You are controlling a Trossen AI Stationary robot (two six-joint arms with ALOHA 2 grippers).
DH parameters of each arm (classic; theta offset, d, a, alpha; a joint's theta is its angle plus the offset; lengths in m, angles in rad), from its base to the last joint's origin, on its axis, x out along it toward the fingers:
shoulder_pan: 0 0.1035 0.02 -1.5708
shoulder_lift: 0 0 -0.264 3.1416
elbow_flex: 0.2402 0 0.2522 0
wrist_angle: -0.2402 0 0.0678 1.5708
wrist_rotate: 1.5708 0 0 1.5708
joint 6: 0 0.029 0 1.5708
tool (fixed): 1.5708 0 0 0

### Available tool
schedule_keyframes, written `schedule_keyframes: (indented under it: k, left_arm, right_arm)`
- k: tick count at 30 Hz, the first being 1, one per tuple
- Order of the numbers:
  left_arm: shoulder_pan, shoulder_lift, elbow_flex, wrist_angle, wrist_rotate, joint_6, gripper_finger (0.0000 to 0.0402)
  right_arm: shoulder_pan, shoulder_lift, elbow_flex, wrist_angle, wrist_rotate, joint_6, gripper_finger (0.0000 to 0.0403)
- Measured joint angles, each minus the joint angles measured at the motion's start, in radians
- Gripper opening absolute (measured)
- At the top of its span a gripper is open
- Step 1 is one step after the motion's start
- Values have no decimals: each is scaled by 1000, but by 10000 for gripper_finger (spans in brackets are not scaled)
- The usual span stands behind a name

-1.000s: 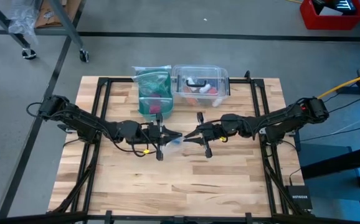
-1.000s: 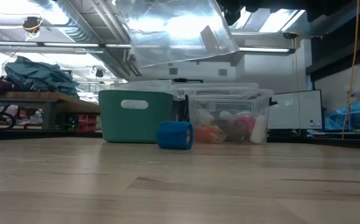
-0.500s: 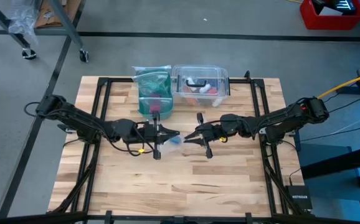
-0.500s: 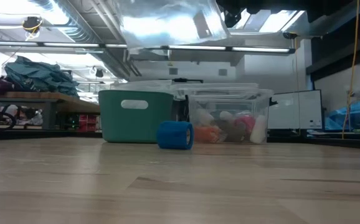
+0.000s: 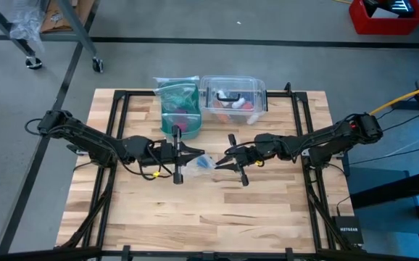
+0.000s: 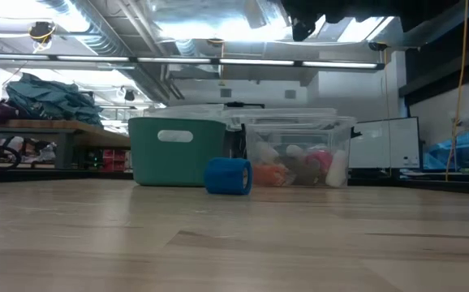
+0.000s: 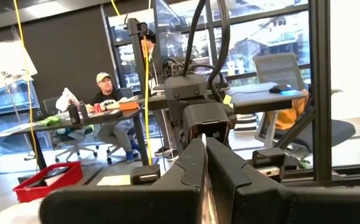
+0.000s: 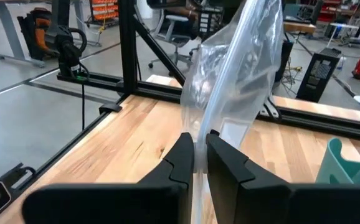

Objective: Roll bandage
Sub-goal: Open the transparent zip bag

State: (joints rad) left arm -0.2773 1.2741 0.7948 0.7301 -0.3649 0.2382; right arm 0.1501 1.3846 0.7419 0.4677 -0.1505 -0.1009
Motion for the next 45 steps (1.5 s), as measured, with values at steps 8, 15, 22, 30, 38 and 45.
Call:
schedule_keyframes:
  k: [8, 15, 22, 30, 38, 45]
  left_arm:
    - [-6, -11, 0, -43, -5, 0, 0]
    - [-7, -11, 0, -53, -4, -3, 0]
    - [-5, -22, 10, -8, -14, -9, 1]
    - [-11, -22, 5, -26, 15, -28, 0]
    - [-50, -19, 4, -40, 45, -76, 48]
    - [-64, -12, 3, -67, 48, -135, 95]
  right_arm:
    - [0, 0, -1, -28, -36, 0, 35]
    - [0, 0, 0, -69, -51, 4, 35]
    - [3, 2, -8, -224, -53, 14, 35]
    - [1, 2, -5, -190, -27, 22, 35]
    - [1, 2, -5, -165, 21, 16, 35]
    - [1, 2, -2, -119, 114, 16, 35]
